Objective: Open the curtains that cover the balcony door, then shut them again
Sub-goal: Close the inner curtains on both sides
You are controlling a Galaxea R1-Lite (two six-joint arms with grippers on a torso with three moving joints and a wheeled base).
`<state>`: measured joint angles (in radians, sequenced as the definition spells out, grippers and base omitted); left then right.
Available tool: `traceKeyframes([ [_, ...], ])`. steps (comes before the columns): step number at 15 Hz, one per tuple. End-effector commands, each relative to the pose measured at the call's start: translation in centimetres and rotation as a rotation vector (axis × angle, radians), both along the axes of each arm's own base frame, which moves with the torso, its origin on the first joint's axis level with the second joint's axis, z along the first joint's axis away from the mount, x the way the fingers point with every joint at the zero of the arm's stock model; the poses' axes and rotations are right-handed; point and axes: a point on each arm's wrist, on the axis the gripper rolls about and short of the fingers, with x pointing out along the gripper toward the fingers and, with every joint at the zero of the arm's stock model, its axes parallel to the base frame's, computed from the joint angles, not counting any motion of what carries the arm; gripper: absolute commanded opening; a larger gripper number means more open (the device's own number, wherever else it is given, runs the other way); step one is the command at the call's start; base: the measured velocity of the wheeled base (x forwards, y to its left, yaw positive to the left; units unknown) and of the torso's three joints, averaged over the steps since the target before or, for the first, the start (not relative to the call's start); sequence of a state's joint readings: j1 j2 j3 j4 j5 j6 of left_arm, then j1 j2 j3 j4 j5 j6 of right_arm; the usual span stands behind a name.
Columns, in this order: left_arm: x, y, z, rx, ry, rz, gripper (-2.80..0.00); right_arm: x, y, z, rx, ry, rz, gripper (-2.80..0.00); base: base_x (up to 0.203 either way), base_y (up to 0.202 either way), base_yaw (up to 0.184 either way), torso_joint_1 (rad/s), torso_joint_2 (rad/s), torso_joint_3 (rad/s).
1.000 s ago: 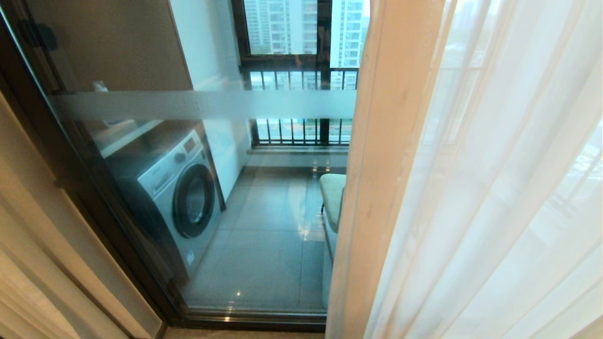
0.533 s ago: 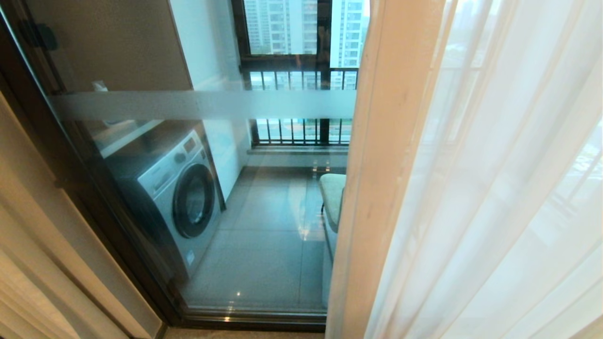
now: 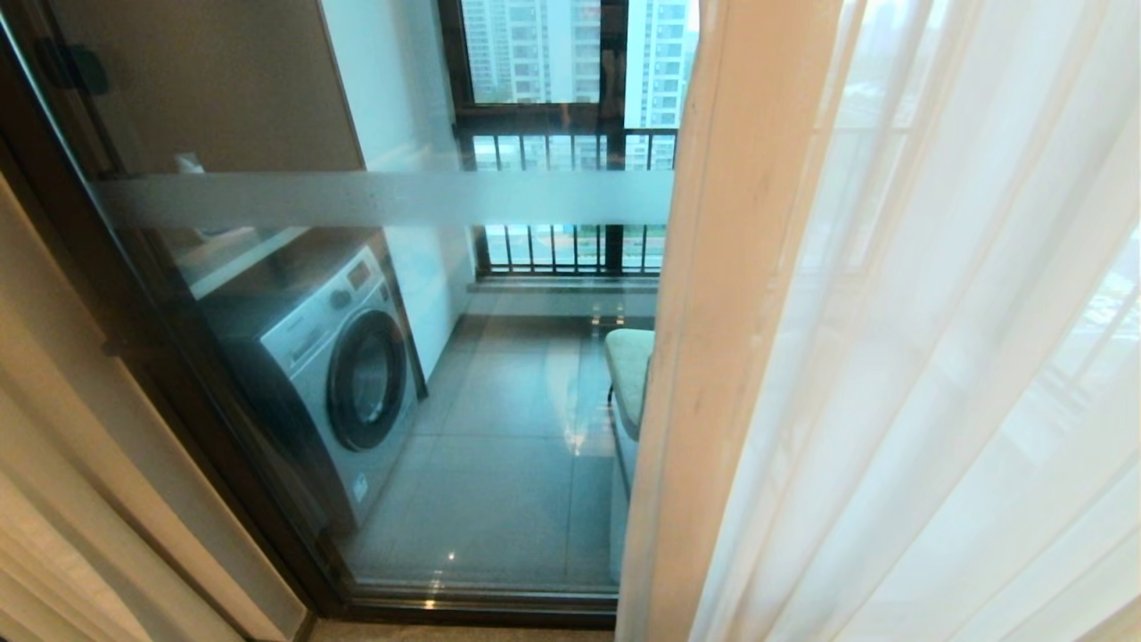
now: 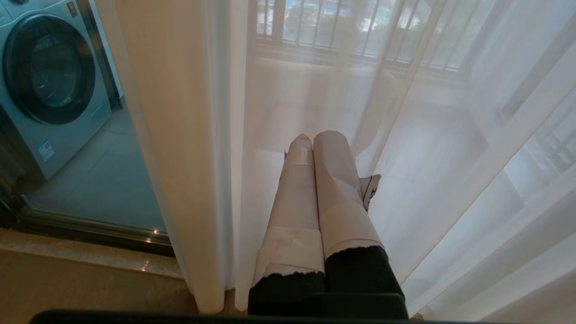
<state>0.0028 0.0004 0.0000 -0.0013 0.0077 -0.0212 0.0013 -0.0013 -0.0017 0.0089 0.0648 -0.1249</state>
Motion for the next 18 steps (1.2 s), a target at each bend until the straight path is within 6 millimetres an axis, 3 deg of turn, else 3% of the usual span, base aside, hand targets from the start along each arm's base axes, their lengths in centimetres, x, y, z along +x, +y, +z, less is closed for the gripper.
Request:
traceKeyframes([
  [1, 0.01, 0.00, 0.01, 0.000, 0.001, 0.000, -2.80, 0.01, 0.00, 0.01, -0.001, 0.000, 0.001, -2.80, 0.000, 0.000, 0.000, 0.000, 0.00, 0.000],
  [6, 0.00, 0.00, 0.00, 0.000, -0.001, 0.000, -2.80, 0.01, 0.00, 0.01, -0.001, 0.000, 0.001, -2.80, 0.001, 0.057, -0.003, 0.002, 0.00, 0.001],
  [18, 0.01, 0.00, 0.01, -0.002, 0.001, 0.000, -2.80, 0.01, 0.00, 0.01, -0.001, 0.000, 0.001, -2.80, 0.000, 0.190, 0.002, 0.002, 0.00, 0.003],
])
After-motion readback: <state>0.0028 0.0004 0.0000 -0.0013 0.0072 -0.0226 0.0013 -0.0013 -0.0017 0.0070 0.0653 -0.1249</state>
